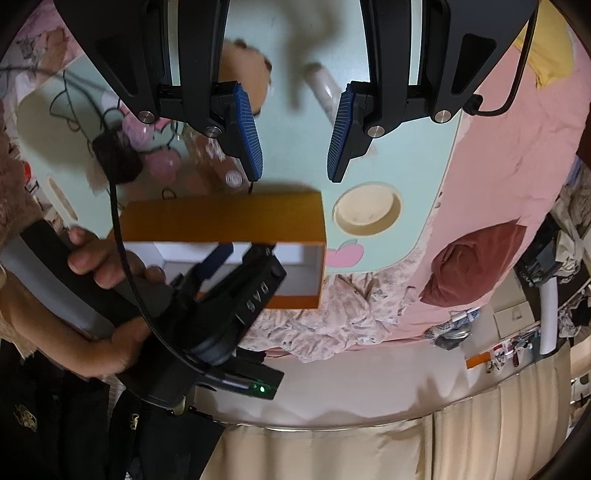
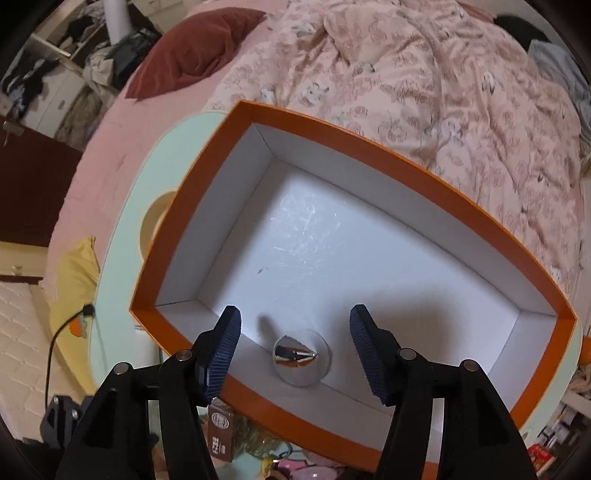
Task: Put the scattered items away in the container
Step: 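Carry the silver cone out and release it on the table, right gripper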
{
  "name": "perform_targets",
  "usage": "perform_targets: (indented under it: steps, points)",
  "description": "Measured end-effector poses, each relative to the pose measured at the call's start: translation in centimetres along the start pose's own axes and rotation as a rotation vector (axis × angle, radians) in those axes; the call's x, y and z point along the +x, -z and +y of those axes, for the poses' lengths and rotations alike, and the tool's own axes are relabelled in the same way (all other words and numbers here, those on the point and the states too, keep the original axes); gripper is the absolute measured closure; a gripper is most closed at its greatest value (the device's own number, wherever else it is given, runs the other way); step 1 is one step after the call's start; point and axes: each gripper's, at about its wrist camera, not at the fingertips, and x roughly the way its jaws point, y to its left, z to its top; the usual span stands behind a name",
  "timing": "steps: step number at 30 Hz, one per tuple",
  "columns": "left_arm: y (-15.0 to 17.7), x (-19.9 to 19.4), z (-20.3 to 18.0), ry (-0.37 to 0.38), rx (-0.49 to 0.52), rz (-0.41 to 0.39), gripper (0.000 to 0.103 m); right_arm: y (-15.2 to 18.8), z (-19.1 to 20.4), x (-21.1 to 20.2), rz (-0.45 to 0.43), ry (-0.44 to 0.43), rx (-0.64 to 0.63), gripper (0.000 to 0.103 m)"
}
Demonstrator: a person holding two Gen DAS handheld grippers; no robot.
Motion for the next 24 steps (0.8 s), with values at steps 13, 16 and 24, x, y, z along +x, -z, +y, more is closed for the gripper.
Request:
perform_targets:
  steps: [13, 16, 24]
  points:
    - [-4.9, 1.1, 4.1, 0.082, -0.078, -0.039, 0.065, -0.6, -0.6, 2.5, 0.23, 0.052, 0.083, 0.068]
    - [-5.3, 1.6, 4.9, 0.1, -0.103, -0.027, 0.065, -0.6, -0.6, 2.8, 0.254, 0.068, 0.083, 0.072]
    - [-5.5, 3.0, 5.7, 0.111, -0.127, 0.004, 0.065, -0.2, -0.7, 3.1, 0.268, 0.075, 0.096, 0.073]
